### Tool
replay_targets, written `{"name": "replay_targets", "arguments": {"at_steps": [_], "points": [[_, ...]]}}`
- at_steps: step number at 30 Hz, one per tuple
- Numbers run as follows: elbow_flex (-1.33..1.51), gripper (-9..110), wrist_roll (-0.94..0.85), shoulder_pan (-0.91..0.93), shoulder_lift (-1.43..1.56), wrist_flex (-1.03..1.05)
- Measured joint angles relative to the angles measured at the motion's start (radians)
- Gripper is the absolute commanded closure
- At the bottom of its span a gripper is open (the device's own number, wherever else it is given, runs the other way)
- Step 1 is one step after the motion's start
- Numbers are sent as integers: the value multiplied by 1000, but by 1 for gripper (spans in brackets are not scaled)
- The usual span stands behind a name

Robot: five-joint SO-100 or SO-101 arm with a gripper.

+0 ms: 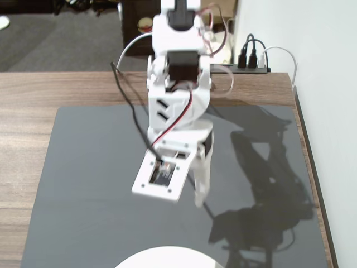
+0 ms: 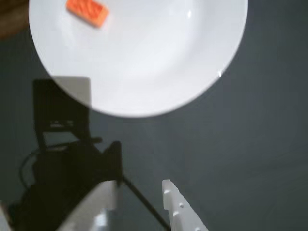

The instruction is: Grasp a lego block and put it on the plate.

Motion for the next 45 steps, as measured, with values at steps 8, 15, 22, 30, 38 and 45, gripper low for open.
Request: {"name": "replay_targets", "arguments": {"at_steps": [8,15,22,30,38,45], "points": [[426,101,63,-5,310,-12],[749,101,94,-31,543,-52],[985,101,107,-66,695,-87],[1170,101,-57,-18,752,-192],[1272,101,-103,26,769,-293],[1397,101,-103,18,847,-362]]}}
